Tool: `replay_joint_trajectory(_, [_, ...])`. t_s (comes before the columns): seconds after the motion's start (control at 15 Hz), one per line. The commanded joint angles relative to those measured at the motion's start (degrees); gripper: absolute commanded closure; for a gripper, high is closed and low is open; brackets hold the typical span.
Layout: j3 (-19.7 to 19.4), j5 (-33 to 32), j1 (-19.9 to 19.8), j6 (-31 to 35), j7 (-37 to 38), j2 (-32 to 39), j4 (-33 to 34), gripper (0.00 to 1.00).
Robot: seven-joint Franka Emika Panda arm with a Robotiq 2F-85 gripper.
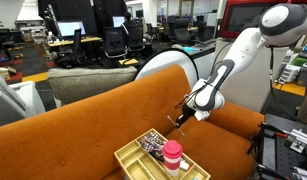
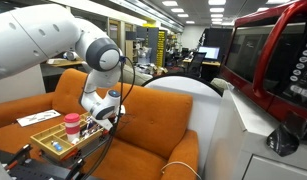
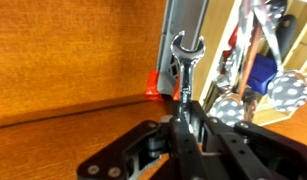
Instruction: Put the spoon and wrench on the couch in the wooden rack
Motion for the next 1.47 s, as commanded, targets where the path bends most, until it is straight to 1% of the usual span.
replay_joint_trajectory(0.0, [5.53, -3.58, -4.23, -1.45, -3.25, 1.12, -2.02, 0.97])
replay_joint_trajectory(0.13, [7.84, -4.74, -4.71, -4.21, -4.26, 2.94, -1.35, 0.97])
replay_joint_trajectory(0.27, [9.20, -4.98, -4.38, -7.52, -6.12, 4.30, -1.00, 0.97])
replay_joint_trajectory(0.4, [10.17, -4.21, -4.10, -11.50, -8.54, 5.78, -0.48, 0.97])
replay_joint_trajectory(0.6, [10.08, -2.48, -2.65, -16.65, -11.14, 6.99, 1.03, 0.97])
replay_joint_trajectory(0.67, [9.76, -1.90, -2.04, -17.55, -11.46, 7.01, 1.58, 0.62])
replay_joint_trajectory(0.73, [9.48, -1.35, -1.62, -18.29, -11.79, 7.04, 2.11, 0.60])
replay_joint_trajectory(0.8, [9.47, -0.83, -1.52, -18.68, -12.04, 7.07, 2.58, 0.55])
replay_joint_trajectory(0.87, [8.72, -0.41, -0.84, -16.41, -11.61, 6.37, 1.35, 0.72])
replay_joint_trajectory(1.0, [8.69, 0.07, -0.72, -17.15, -11.96, 6.35, 2.00, 0.56])
replay_joint_trajectory(1.07, [8.69, 0.10, -0.67, -17.23, -11.98, 6.35, 2.05, 0.55])
replay_joint_trajectory(1.4, [8.68, 0.13, -0.55, -17.32, -12.00, 6.36, 2.08, 0.55])
